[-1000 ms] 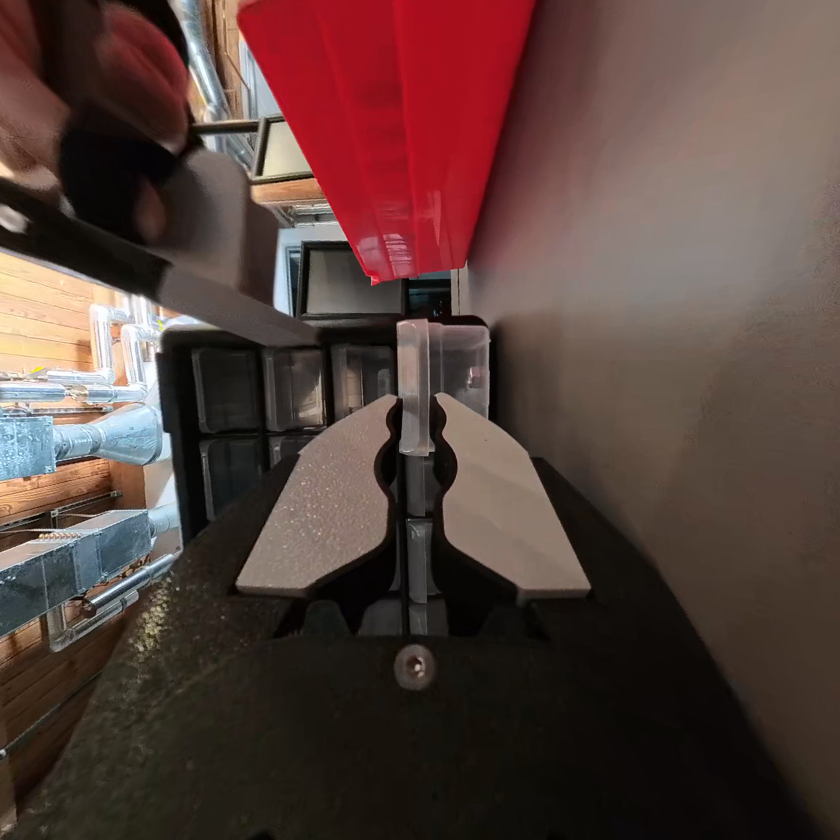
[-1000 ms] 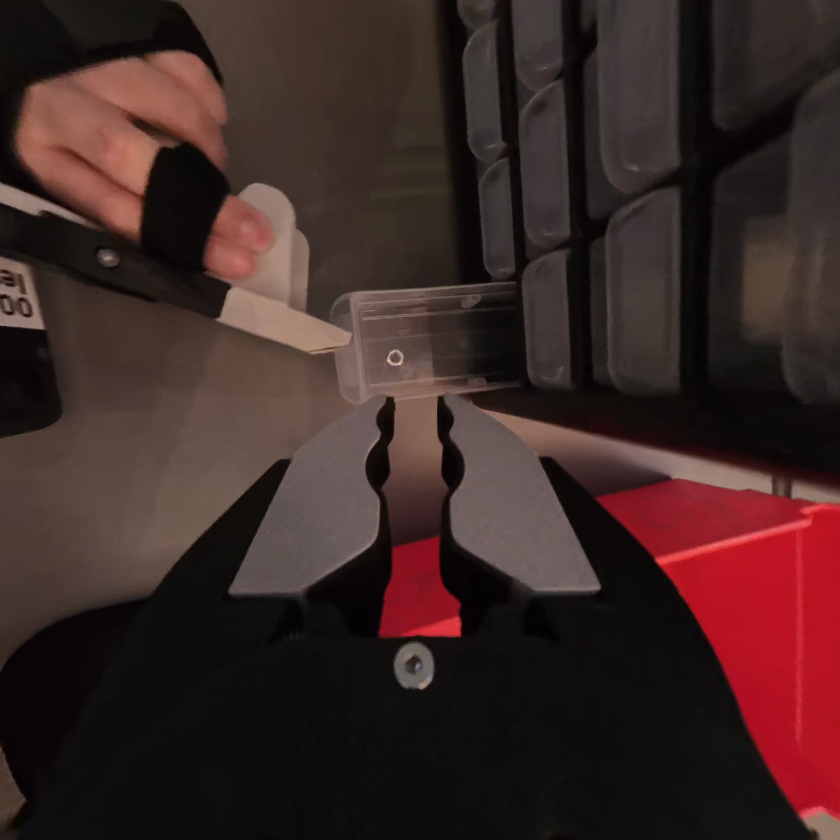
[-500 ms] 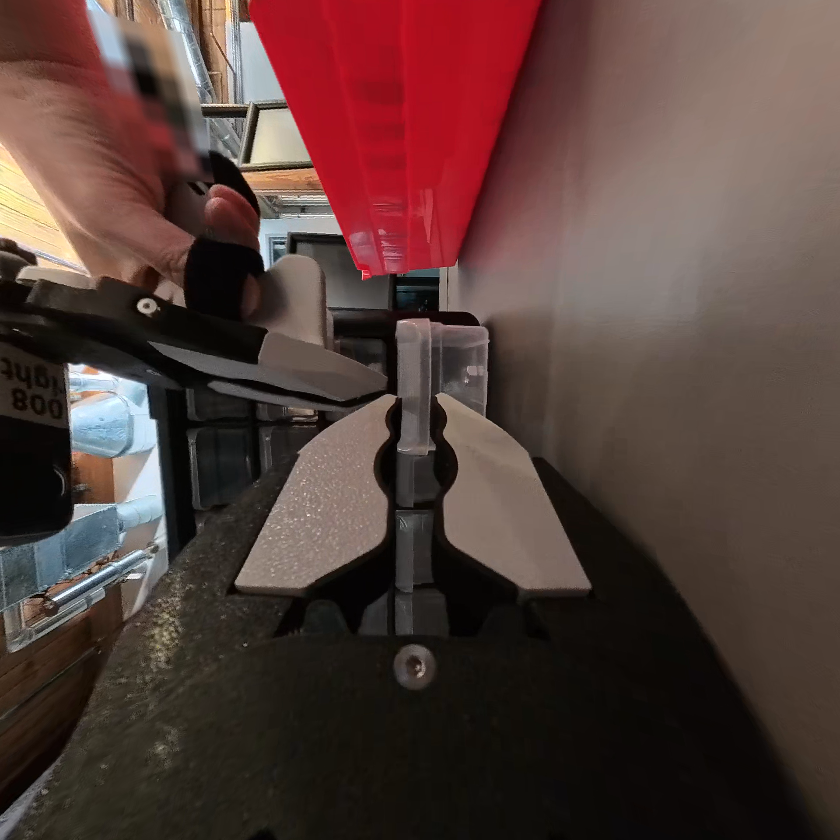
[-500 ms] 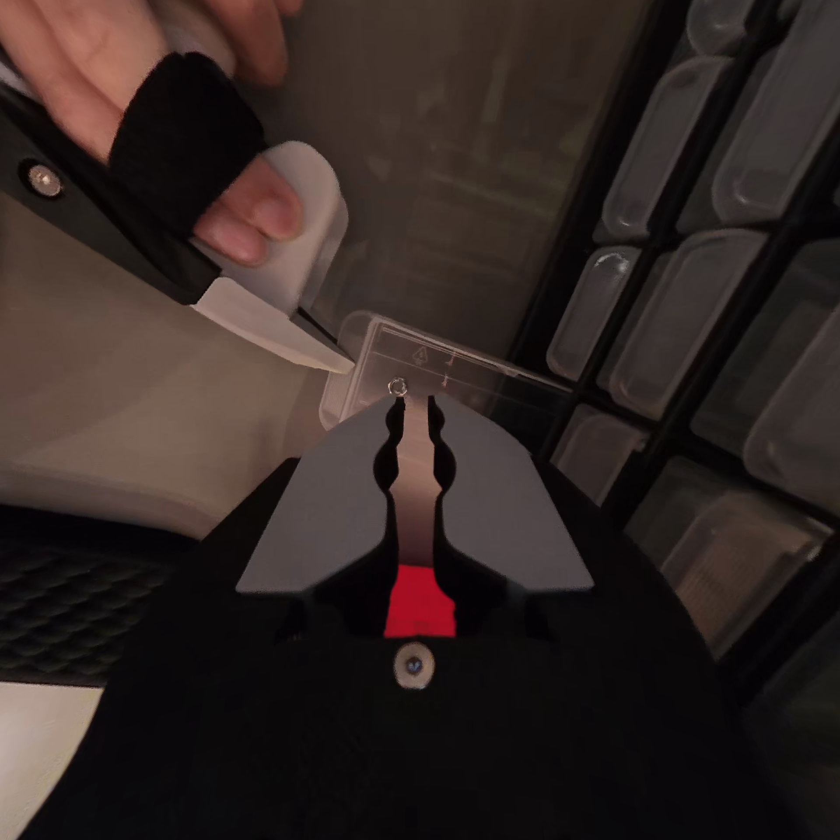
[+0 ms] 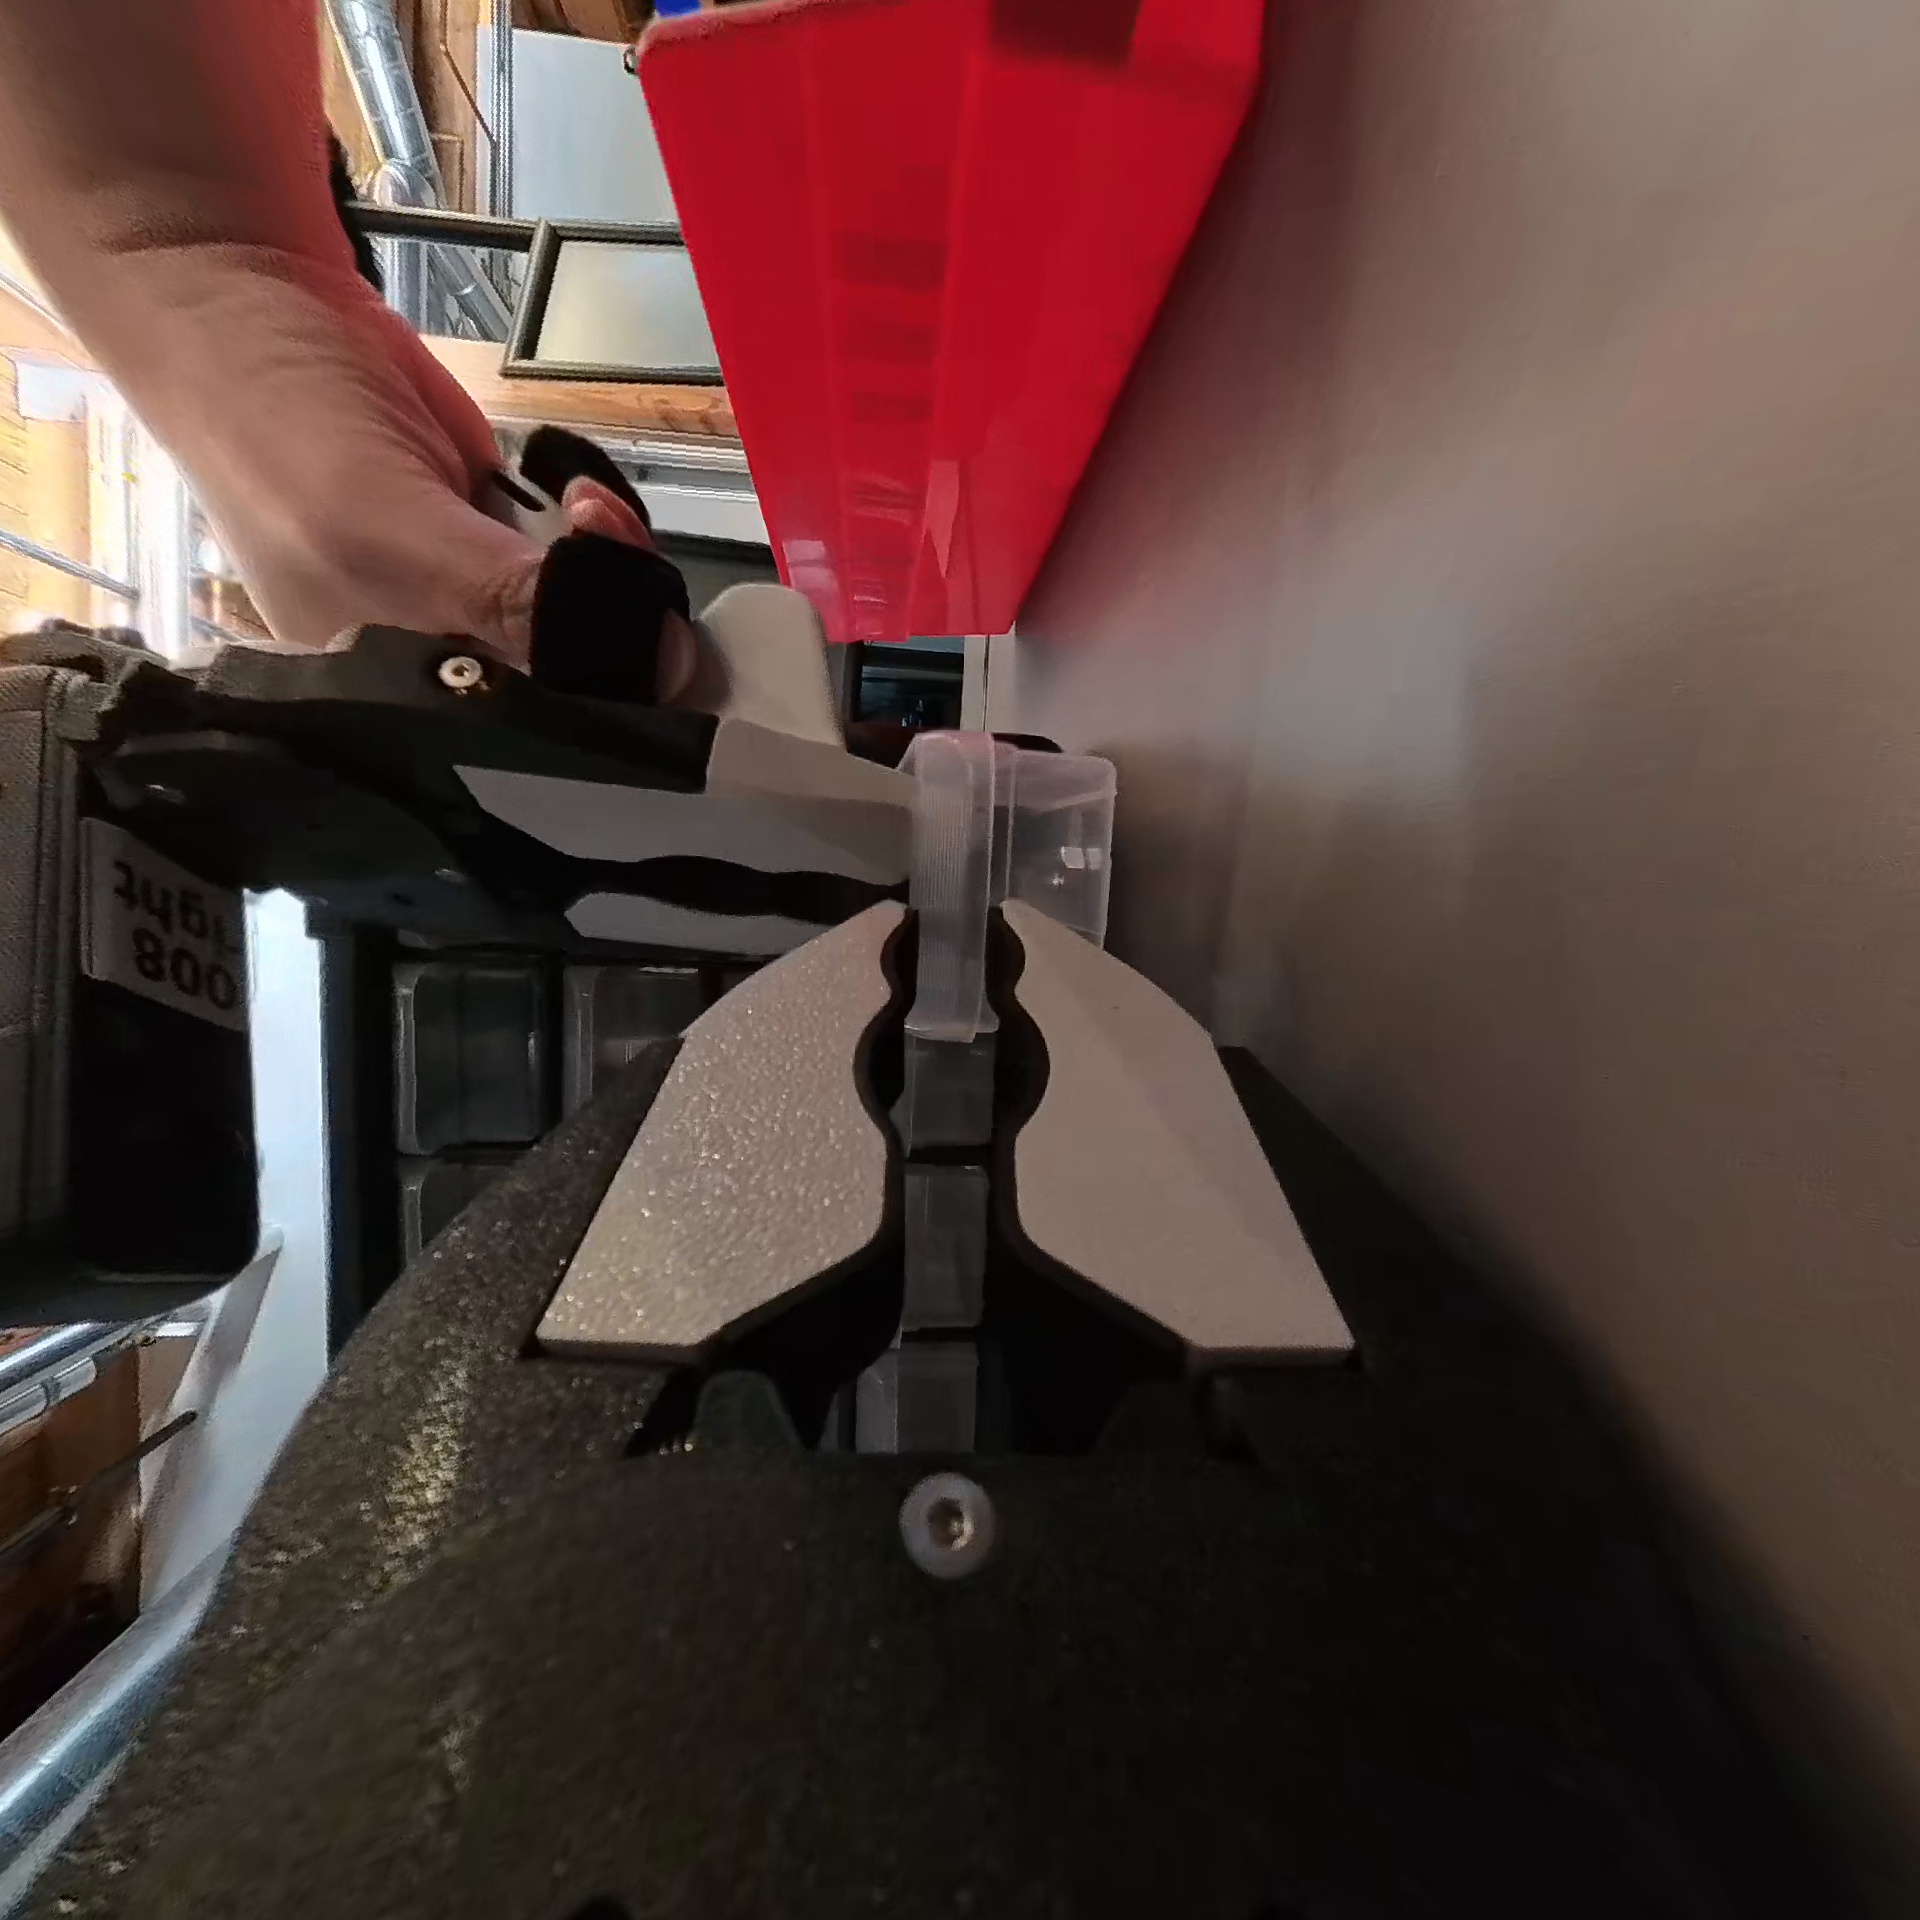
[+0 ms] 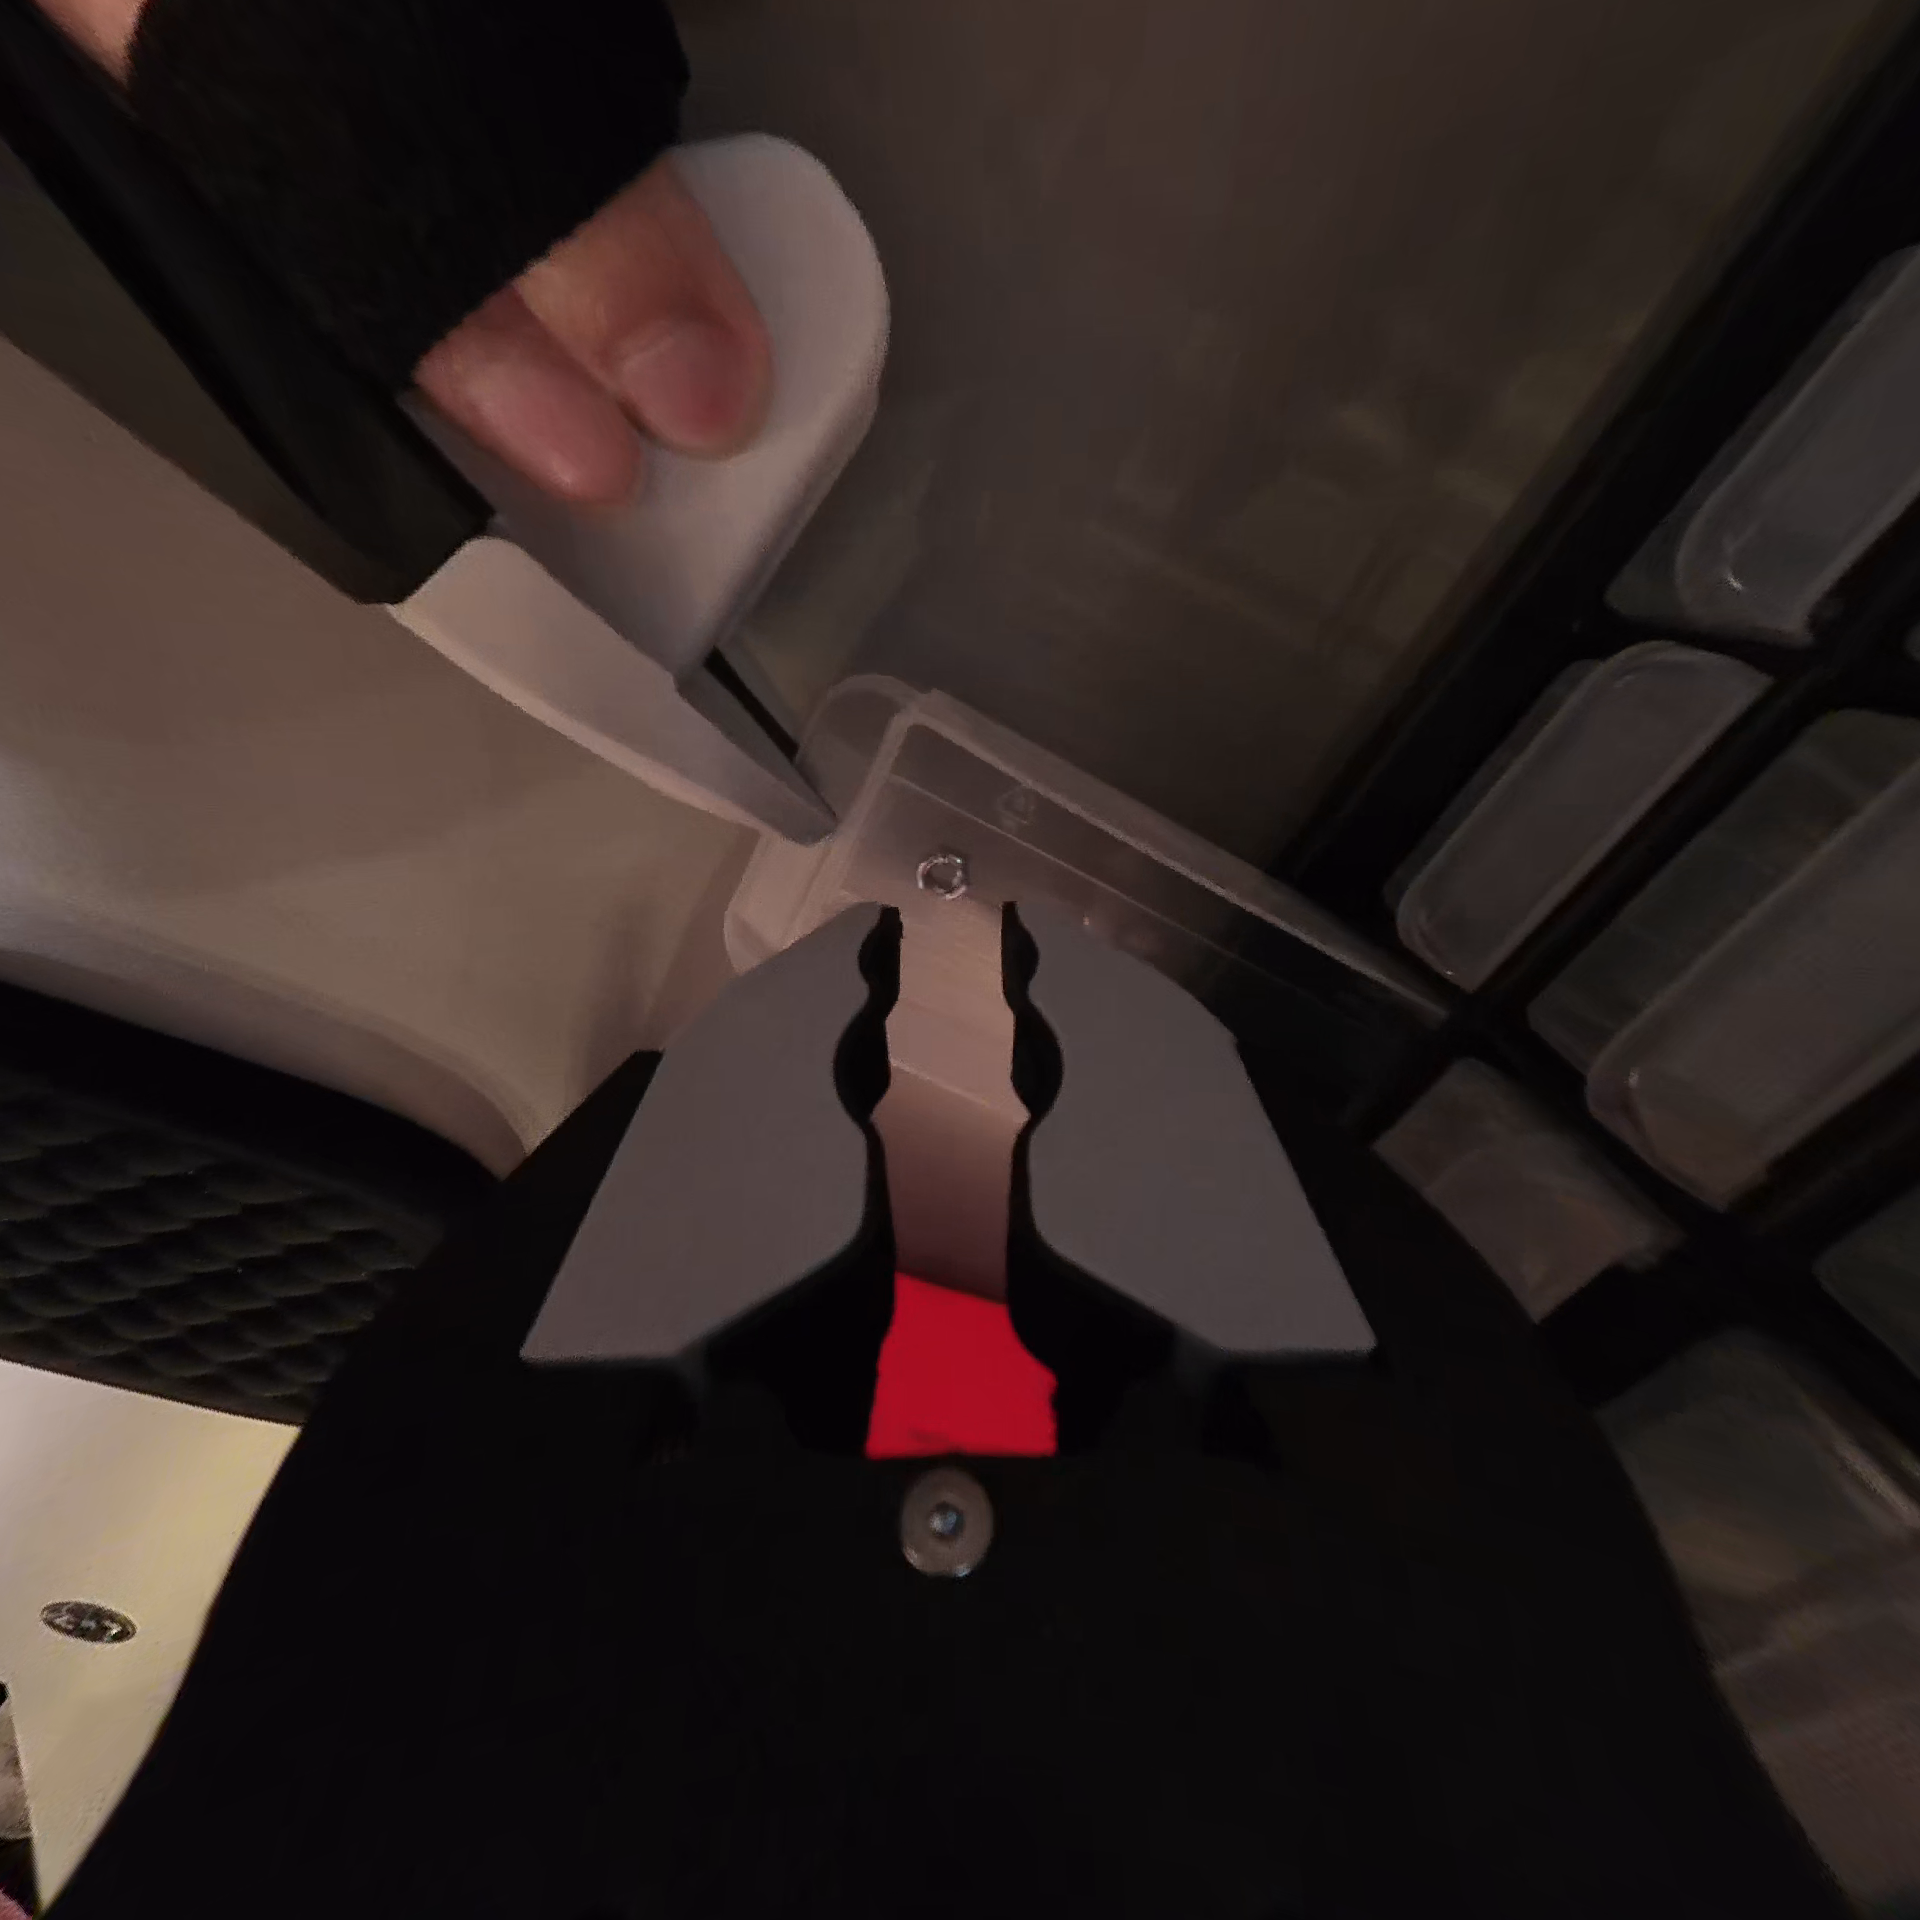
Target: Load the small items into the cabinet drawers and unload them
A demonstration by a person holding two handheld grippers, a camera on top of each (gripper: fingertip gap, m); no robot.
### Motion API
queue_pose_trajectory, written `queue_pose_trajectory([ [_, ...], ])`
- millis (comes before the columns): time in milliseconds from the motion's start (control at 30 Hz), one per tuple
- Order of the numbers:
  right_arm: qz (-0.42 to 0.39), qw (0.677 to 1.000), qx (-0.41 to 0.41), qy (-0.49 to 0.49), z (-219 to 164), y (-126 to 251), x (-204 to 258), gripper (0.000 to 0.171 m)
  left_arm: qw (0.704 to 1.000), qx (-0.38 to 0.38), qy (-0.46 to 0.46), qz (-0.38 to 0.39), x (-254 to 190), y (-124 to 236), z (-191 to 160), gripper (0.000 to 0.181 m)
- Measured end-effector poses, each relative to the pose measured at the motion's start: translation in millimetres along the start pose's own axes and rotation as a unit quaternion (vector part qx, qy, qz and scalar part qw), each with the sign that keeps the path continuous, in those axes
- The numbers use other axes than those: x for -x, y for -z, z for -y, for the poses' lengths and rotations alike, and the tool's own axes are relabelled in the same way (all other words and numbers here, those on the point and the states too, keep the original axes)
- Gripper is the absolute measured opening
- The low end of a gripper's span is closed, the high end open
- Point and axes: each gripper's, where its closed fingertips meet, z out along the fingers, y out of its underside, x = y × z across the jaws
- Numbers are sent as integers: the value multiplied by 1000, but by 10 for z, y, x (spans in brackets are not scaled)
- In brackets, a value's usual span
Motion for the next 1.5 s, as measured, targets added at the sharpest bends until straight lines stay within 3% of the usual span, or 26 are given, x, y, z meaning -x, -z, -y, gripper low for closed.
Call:
queue_pose_trajectory([
  [533, 13, 999, 7, 43, -5, -161, 58, 17, 1000, -9, 7, -7, -54, 70, 74, 12],
  [1500, 10, 999, -34, -4, 80, -142, 10, 8, 1000, -6, 9, -7, -47, 71, 76, 13],
])
